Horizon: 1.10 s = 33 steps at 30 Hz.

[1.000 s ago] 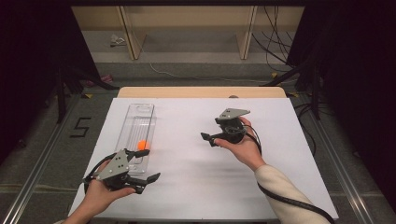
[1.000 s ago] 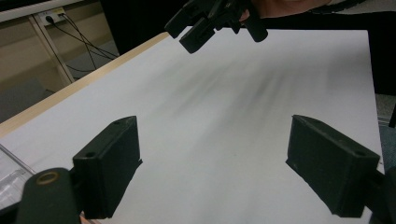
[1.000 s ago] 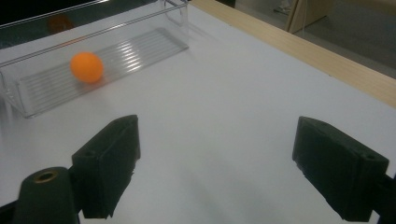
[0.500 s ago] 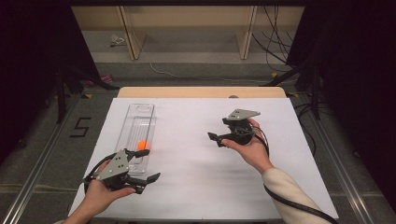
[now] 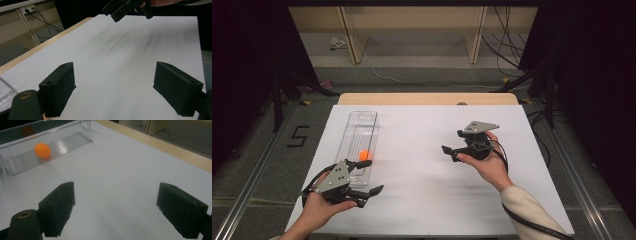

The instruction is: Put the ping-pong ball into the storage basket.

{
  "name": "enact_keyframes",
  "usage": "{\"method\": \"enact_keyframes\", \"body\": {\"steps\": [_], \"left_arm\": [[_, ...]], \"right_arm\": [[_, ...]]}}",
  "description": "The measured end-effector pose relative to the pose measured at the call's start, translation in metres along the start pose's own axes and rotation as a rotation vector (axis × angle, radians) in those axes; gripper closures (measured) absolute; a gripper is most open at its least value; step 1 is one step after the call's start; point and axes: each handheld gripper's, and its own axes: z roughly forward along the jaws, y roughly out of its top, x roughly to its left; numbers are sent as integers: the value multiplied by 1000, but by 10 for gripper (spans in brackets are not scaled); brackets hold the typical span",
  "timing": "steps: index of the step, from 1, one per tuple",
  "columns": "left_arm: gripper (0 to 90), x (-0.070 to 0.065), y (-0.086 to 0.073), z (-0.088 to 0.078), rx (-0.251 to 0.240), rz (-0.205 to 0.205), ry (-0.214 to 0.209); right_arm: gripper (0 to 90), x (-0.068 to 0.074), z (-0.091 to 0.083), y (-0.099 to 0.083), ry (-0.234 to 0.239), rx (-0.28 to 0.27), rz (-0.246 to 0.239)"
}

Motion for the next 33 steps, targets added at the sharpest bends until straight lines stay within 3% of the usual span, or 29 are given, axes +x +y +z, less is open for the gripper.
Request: {"method": "enact_keyframes", "body": {"steps": [33], "left_arm": [[169,0,0,0,0,0,3]], "right_arm": [[161,-9,-37,-25,-33,0,28]]}}
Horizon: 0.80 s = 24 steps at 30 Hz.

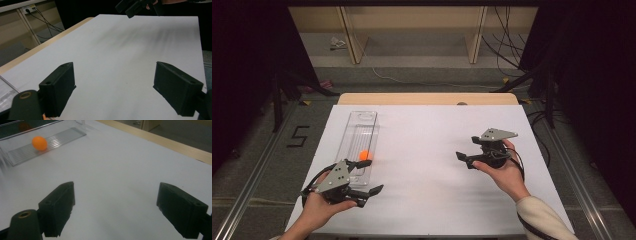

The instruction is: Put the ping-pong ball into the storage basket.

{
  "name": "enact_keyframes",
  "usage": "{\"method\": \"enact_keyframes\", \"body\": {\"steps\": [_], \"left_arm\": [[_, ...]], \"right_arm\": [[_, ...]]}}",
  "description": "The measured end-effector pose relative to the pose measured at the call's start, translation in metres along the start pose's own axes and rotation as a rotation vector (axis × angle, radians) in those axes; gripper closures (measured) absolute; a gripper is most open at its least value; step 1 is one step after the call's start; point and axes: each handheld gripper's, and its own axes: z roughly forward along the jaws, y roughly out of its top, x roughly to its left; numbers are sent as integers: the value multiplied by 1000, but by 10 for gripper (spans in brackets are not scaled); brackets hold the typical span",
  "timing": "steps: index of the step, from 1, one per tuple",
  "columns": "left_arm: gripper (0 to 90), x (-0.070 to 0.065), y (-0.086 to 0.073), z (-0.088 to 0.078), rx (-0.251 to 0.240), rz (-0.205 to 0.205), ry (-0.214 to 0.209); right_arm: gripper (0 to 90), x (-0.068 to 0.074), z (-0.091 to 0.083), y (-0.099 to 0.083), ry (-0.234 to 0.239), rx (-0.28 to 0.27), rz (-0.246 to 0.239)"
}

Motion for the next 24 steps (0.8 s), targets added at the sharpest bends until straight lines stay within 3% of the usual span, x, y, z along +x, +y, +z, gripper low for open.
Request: {"method": "enact_keyframes", "body": {"steps": [24], "left_arm": [[169,0,0,0,1,-4,2]], "right_arm": [[161,-3,-18,-11,-16,-1,12]]}}
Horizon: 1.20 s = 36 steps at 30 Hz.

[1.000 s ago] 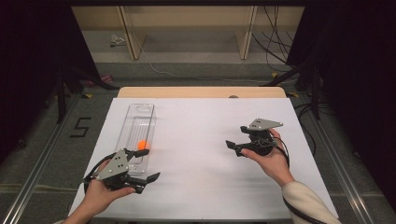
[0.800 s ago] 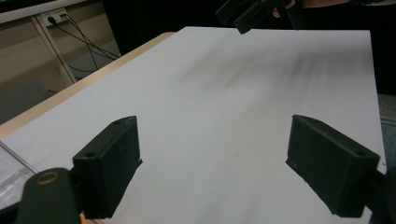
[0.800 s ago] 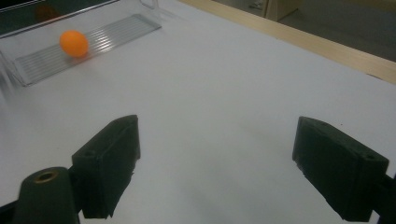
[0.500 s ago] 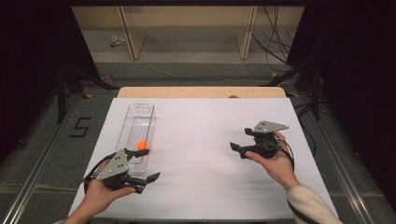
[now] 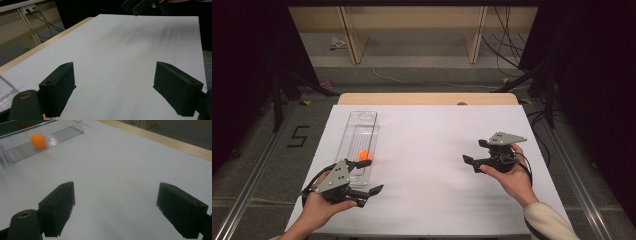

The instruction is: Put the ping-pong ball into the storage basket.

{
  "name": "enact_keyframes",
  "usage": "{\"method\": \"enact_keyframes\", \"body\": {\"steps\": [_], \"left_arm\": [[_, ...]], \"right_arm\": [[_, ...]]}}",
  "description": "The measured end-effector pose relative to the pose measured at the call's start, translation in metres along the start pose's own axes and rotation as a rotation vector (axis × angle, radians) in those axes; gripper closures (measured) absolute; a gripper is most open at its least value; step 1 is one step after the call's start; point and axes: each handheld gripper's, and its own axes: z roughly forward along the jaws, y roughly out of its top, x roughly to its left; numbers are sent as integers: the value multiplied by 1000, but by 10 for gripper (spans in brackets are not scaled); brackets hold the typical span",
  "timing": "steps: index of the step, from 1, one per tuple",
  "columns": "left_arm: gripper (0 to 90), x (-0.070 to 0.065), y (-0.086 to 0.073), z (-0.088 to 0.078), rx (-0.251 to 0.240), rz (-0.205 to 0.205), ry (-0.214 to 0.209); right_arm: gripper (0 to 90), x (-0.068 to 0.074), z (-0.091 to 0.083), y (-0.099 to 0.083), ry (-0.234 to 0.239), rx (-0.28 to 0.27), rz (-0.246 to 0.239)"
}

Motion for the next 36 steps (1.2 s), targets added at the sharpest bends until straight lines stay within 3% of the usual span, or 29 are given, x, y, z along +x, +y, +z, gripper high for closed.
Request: {"method": "enact_keyframes", "body": {"steps": [36], "left_arm": [[168,2,0,1,-5,-9,-2]], "right_arm": [[161,1,-12,-11,13,-7,19]]}}
